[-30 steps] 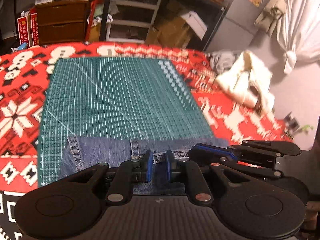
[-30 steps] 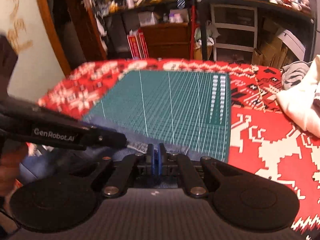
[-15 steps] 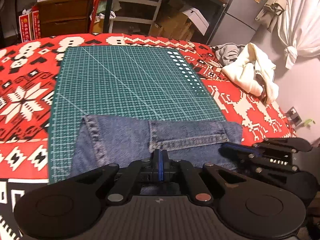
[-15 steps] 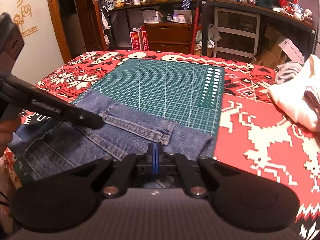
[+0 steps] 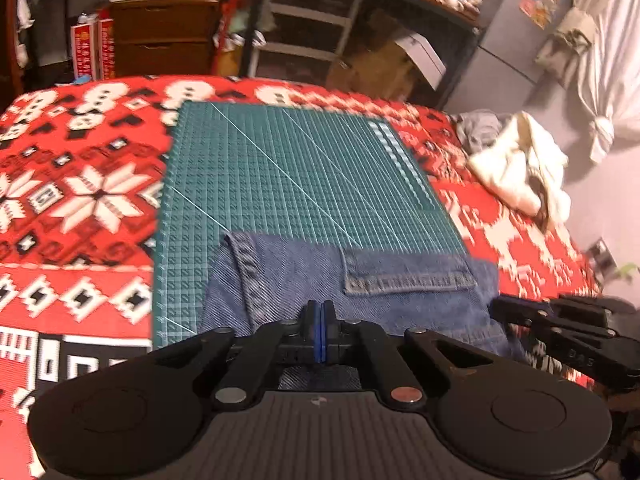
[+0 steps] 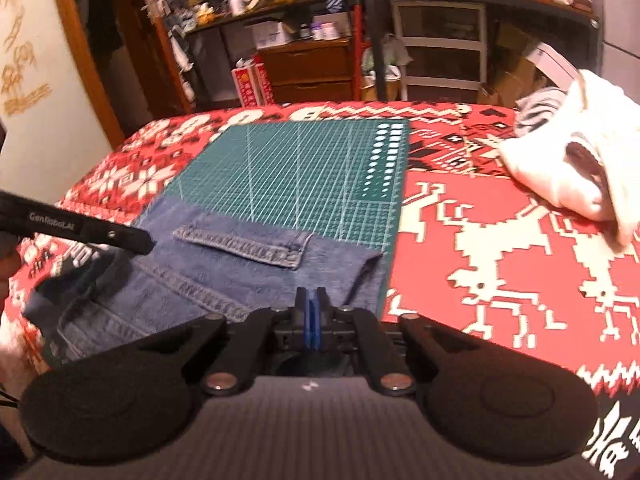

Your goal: Fold clothes

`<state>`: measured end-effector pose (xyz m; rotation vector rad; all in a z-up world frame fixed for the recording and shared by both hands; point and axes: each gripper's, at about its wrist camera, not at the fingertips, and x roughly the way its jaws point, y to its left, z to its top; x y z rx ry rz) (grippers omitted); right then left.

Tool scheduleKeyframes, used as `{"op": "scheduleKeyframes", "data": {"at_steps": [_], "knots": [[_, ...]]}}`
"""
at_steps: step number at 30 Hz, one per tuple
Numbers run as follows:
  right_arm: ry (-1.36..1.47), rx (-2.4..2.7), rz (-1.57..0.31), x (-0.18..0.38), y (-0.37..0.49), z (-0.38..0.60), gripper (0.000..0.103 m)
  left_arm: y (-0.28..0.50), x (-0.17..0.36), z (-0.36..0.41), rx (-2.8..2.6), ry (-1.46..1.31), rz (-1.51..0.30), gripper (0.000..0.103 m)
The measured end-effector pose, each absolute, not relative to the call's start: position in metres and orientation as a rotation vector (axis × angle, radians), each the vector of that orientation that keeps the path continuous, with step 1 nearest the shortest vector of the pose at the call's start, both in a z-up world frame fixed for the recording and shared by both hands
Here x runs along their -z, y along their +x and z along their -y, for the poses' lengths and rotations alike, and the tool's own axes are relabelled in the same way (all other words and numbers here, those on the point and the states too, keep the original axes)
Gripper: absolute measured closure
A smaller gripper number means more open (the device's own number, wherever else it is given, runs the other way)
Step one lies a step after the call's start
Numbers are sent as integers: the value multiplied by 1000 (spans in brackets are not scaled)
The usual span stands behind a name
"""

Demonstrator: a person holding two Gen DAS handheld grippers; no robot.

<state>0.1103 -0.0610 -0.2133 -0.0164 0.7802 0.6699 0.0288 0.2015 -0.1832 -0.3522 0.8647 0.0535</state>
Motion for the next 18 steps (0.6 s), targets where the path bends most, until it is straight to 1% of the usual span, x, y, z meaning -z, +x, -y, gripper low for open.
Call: {"op": "scheduleKeyframes", "data": {"at_steps": [2, 5, 8, 9, 11, 18], "knots": [[28, -662, -765, 209, 117, 63, 99, 31, 177, -210, -47, -394, -835, 98], [7, -657, -731, 206, 127, 53, 99, 47, 177, -211, -53, -373, -821, 98], [4, -651, -753, 216, 139, 41, 100, 63, 188, -210, -68, -340, -857, 98], [-2, -649, -759, 220, 140, 40, 103, 66, 194, -210, -84, -321, -868, 97], [-3, -650, -756, 229, 140, 42, 103, 64, 202, -214, -93, -329, -868, 100], [105, -616, -780, 240, 135, 64, 103, 50, 207, -229, -73, -426, -850, 100]]}}
